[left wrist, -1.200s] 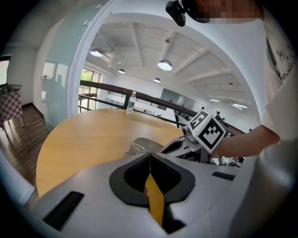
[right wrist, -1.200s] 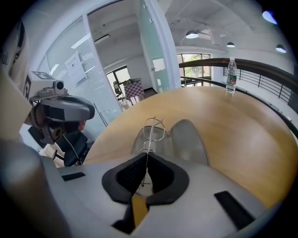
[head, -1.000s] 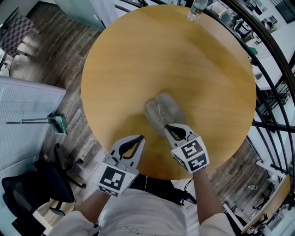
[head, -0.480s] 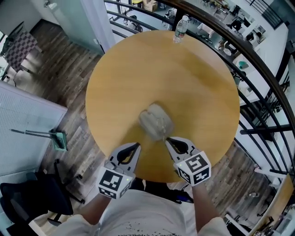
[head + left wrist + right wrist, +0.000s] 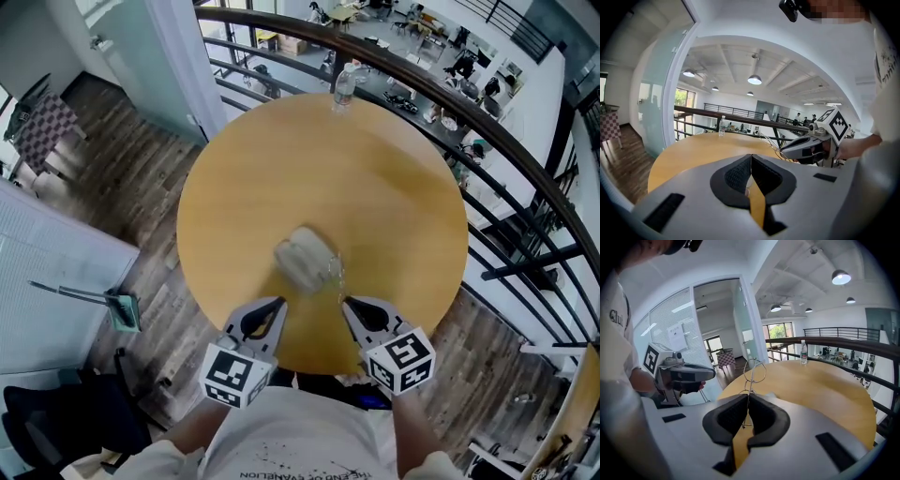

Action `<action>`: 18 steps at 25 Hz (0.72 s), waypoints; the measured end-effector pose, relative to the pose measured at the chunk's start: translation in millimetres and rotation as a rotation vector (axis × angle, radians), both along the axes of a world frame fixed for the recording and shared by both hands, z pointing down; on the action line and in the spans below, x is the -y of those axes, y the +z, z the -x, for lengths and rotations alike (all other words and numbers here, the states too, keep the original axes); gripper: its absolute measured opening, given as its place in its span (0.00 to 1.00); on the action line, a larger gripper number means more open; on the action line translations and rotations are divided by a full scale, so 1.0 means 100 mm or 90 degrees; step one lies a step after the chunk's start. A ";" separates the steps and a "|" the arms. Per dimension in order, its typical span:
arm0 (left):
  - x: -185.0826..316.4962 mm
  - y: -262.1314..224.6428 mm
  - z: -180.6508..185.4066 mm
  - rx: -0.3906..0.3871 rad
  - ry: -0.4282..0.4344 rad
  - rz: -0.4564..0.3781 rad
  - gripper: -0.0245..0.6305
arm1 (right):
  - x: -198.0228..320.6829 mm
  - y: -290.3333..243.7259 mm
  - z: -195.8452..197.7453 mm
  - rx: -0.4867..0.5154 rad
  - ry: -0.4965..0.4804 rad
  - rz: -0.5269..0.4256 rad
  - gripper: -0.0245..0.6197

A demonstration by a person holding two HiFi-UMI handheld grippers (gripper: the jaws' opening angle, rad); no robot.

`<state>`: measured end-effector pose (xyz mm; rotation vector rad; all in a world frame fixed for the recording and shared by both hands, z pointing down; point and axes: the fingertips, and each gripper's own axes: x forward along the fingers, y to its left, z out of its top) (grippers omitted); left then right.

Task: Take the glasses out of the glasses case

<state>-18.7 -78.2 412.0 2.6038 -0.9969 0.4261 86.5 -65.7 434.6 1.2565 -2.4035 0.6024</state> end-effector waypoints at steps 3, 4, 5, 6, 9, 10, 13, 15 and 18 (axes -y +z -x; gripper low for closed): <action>-0.05 -0.09 -0.03 0.001 0.004 -0.010 0.07 | -0.07 -0.10 -0.04 0.008 0.013 -0.012 0.09; -0.06 -0.11 -0.05 0.001 0.006 -0.012 0.07 | -0.09 -0.13 -0.05 0.017 0.018 -0.016 0.09; -0.08 -0.13 -0.06 0.002 0.007 -0.014 0.07 | -0.11 -0.16 -0.05 0.026 0.022 -0.020 0.09; -0.10 -0.15 -0.06 0.004 0.009 -0.015 0.07 | -0.12 -0.18 -0.05 0.035 0.026 -0.023 0.09; -0.14 -0.19 -0.07 0.004 0.011 -0.020 0.07 | -0.18 -0.21 -0.03 0.048 0.030 -0.028 0.09; -0.15 -0.21 -0.06 0.003 0.008 -0.022 0.07 | -0.20 -0.22 -0.02 0.050 0.029 -0.029 0.09; -0.15 -0.27 -0.06 -0.005 0.000 -0.025 0.07 | -0.23 -0.26 0.01 0.055 0.025 -0.033 0.09; -0.16 -0.30 -0.08 -0.008 -0.001 -0.029 0.07 | -0.24 -0.29 0.01 0.055 0.023 -0.035 0.09; -0.18 -0.31 -0.11 -0.006 0.002 -0.033 0.07 | -0.26 -0.30 -0.01 0.055 0.023 -0.040 0.09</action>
